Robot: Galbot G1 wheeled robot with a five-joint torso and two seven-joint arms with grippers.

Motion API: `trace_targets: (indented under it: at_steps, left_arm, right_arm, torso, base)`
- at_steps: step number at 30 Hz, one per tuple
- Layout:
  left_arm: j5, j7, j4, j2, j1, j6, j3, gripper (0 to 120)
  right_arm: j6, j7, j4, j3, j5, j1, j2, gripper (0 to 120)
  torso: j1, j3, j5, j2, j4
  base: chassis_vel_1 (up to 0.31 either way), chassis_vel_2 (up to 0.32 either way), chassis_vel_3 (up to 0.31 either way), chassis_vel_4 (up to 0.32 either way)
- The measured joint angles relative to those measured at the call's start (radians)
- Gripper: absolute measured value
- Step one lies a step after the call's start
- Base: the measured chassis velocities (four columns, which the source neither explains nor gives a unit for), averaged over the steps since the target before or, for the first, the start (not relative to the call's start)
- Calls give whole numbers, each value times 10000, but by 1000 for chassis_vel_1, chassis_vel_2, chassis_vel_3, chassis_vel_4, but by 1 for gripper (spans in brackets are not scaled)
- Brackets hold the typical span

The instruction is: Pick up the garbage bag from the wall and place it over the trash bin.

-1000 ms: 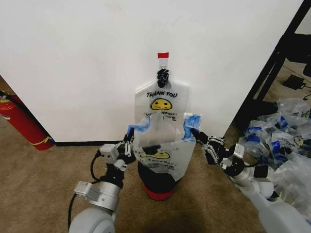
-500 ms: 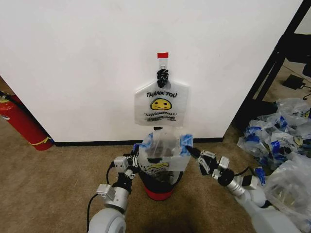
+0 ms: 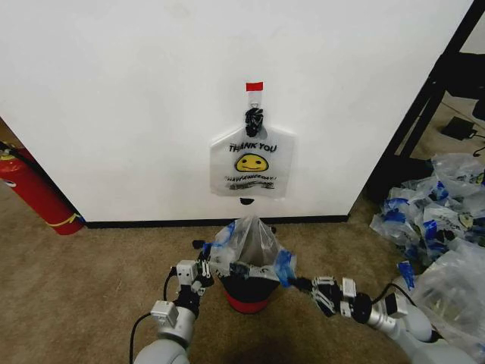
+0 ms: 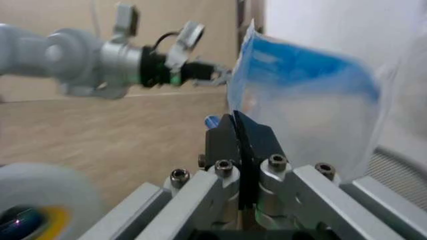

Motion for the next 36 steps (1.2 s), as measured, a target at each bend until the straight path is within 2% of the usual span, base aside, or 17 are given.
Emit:
trace_targets:
  at_steps: [5, 14, 18, 24, 29, 36]
  left_arm:
    - [496, -204, -103, 598, 409, 160, 160, 0]
    - [1093, -368, 313, 816, 640, 252, 381, 0]
    - [1143, -568, 608, 763, 513, 303, 398, 0]
    - [1210, -773, 1226, 436, -42, 479, 599, 0]
    - [1439, -876, 1557, 297, -210, 750, 817, 0]
    - [1654, -929, 1734, 318, -260, 942, 841, 0]
  right_arm:
    - [-132, -417, -346, -2, -25, -184, -159, 0]
    - [-142, -693, -1385, -154, 2, -175, 18, 0]
    - [166, -340, -1853, -320, 232, -182, 195, 0]
    - [851, 1639, -2211, -955, 1853, -226, 486, 0]
    - [931, 2141, -2532, -1032, 2350, -191, 579, 0]
    - [931, 2170, -2880, -987, 2391, -182, 732, 0]
  torso:
    - [0, 0, -1, 0, 0]
    - [0, 0, -2, 0, 0]
    - [0, 0, -2, 0, 1]
    - [0, 1, -1, 0, 0]
    - [0, 1, -2, 0, 0]
    - [0, 0, -4, 0, 0]
  base:
    - [0, 0, 0, 0]
    - [0, 0, 0, 0]
    - [0, 0, 0, 0]
    - [0, 0, 0, 0]
    - [0, 0, 0, 0]
    - [0, 0, 0, 0]
